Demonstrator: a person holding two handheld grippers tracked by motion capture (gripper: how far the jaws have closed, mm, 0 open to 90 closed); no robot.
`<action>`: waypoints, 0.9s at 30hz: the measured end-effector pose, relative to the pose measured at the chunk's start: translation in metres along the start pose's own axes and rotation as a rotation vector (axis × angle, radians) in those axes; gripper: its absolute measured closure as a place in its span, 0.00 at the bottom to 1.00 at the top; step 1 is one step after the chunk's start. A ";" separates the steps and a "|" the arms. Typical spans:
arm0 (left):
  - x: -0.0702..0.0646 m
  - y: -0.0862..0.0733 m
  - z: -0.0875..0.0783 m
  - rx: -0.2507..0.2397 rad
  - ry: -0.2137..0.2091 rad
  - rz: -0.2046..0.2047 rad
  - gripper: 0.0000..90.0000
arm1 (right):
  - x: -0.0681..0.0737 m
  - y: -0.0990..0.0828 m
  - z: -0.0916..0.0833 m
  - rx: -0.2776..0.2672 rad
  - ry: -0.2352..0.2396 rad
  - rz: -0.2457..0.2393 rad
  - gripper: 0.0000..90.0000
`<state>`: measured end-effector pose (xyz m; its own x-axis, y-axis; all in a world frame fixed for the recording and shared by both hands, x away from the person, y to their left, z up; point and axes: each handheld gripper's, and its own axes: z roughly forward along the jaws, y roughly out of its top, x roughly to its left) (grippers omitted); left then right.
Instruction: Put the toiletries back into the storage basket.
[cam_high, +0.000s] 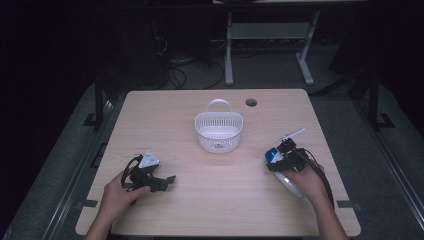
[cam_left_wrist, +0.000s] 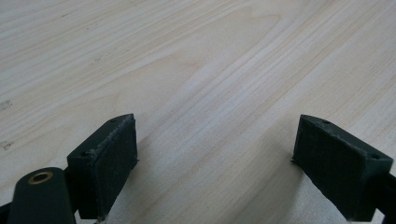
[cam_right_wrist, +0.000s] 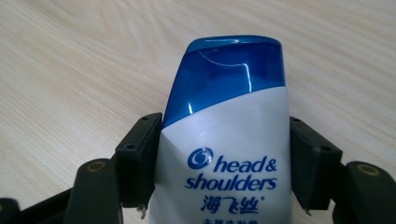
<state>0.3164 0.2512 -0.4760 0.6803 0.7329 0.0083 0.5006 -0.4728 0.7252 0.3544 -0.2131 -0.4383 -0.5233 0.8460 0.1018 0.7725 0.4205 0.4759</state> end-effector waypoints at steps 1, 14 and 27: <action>0.000 0.000 0.000 0.000 0.000 0.000 0.15 | -0.001 0.000 -0.003 -0.012 0.006 0.009 0.38; 0.000 0.000 0.000 -0.003 0.000 -0.003 0.15 | -0.011 -0.006 -0.029 -0.142 0.063 0.064 0.39; 0.000 0.000 0.000 -0.003 0.000 -0.003 0.15 | -0.021 -0.012 -0.054 -0.262 0.086 0.117 0.39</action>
<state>0.3163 0.2509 -0.4761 0.6786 0.7345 0.0059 0.5012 -0.4689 0.7273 0.3369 -0.2538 -0.3985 -0.4738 0.8479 0.2378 0.7161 0.2137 0.6645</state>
